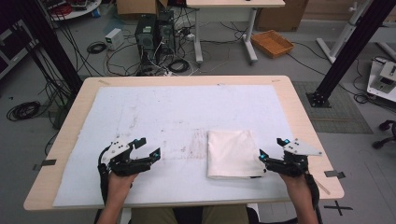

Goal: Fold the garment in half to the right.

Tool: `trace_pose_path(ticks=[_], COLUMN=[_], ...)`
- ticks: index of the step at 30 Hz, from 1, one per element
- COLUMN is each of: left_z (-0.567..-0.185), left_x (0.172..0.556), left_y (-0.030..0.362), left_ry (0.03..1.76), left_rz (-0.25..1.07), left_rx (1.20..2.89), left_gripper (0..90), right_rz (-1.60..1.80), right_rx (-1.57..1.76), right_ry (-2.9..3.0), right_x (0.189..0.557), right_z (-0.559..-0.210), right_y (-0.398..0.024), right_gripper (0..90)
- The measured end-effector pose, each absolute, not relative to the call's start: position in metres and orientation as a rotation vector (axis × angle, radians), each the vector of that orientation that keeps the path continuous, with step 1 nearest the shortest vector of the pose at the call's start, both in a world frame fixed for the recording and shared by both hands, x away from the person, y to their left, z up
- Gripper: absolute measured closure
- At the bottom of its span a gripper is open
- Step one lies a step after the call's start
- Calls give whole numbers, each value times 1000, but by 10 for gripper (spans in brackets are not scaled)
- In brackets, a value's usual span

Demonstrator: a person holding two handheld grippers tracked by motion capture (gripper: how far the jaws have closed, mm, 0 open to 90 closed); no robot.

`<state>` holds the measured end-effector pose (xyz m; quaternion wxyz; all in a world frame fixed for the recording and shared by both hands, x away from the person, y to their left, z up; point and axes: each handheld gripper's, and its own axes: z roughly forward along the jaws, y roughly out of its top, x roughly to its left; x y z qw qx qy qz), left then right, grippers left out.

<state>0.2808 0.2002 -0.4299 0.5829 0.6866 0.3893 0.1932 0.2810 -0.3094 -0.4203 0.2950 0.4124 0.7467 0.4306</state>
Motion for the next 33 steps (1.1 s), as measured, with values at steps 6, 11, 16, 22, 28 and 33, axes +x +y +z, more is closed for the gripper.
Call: trace_pose_path(ticks=[6, 11, 16, 22, 28, 33], left_z=[-430, -430, -430, -430, -431, -431], left_x=[278, 276, 276, 277, 277, 277], left_y=[200, 201, 202, 204, 205, 206], left_ry=[876, 866, 872, 877, 878, 878], left_rz=[465, 472, 477, 480, 480, 482], left_rx=[1609, 1600, 1599, 1601, 1598, 1598], left_gripper=[233, 233, 233, 233, 233, 233], right_rz=[1130, 1180, 1195, 1196, 1192, 1194], right_rx=[1112, 1147, 1173, 1173, 1162, 1163], right_ry=[1938, 1881, 1866, 1868, 1871, 1874], right_x=[269, 265, 265, 265, 265, 265], right_z=[-420, -419, -420, -421, -422, -422], right_y=[-321, -328, -329, -329, -329, -329], right_gripper=[205, 205, 205, 205, 205, 205])
